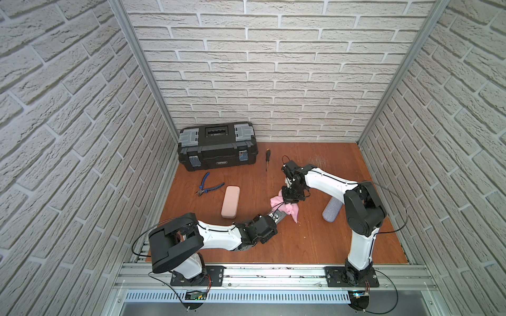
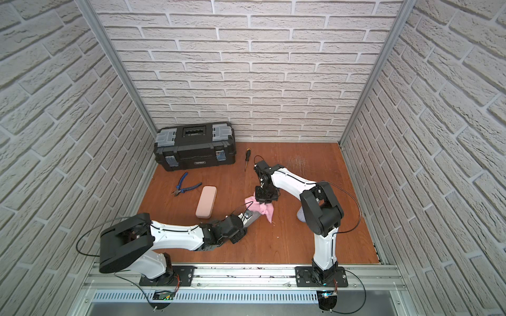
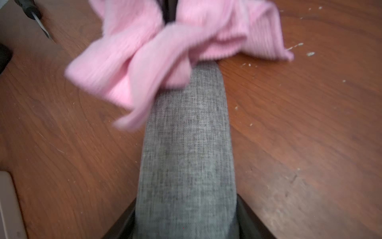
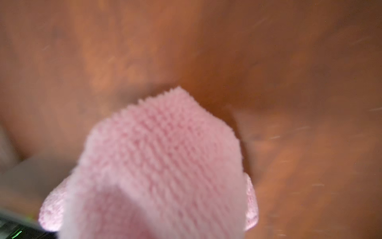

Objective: Wipe the eyeglass case
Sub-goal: Wipe the dirt from the eyeglass case.

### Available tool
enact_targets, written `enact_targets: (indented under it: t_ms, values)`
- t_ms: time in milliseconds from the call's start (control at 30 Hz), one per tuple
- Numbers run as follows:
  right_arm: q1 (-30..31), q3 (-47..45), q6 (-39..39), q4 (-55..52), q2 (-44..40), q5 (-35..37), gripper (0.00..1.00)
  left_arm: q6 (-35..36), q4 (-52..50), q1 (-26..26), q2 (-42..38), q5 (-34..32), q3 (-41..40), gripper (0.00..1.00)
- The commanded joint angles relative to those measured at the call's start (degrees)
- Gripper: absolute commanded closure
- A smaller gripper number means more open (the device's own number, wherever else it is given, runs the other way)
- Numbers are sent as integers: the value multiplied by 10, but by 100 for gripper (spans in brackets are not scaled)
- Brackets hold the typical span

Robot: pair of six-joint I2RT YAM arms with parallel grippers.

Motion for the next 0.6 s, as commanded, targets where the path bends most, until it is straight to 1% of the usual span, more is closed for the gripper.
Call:
enact_targets:
  t_ms: [0,33,100,167,200,233,300,333,400,433,467,500,533,567]
  values:
    - [-5,49,-65,-83,-36,180,98,-7,10,-15,-2,-45,4,47]
    - [0,56,-67,-86,-49,147,98,-9,8,-18,1,-52,6,47]
    - [10,50,-47,-80,-66,38,98,-10,3,-25,7,-65,11,47]
    - [24,10,-5,-41,-78,-76,98,-10,-1,-30,11,-75,15,46]
    - [31,-21,24,-5,-83,-131,98,-11,-3,-33,13,-79,18,46]
    - [36,-56,61,39,-85,-174,98,-12,-5,-34,14,-84,19,46]
    - [38,-113,110,113,-83,-244,98,-14,-6,-37,14,-91,21,46]
    - [36,-135,121,142,-80,-259,98,-16,-6,-39,15,-97,21,46]
    - [17,-149,103,143,-60,-254,98,-19,-4,-43,17,-103,21,46]
    - [-1,-147,82,126,-49,-237,98,-19,-4,-46,18,-106,22,46]
    - [-23,-135,54,91,-37,-196,98,-19,-3,-51,22,-112,22,46]
    - [-40,-102,14,43,-32,-118,98,-17,-5,-56,26,-118,23,46]
    - [-42,-75,-7,13,-31,-57,98,-15,-7,-62,30,-126,25,46]
    - [-36,-33,-34,-26,-33,28,98,-11,-15,-71,36,-137,30,46]
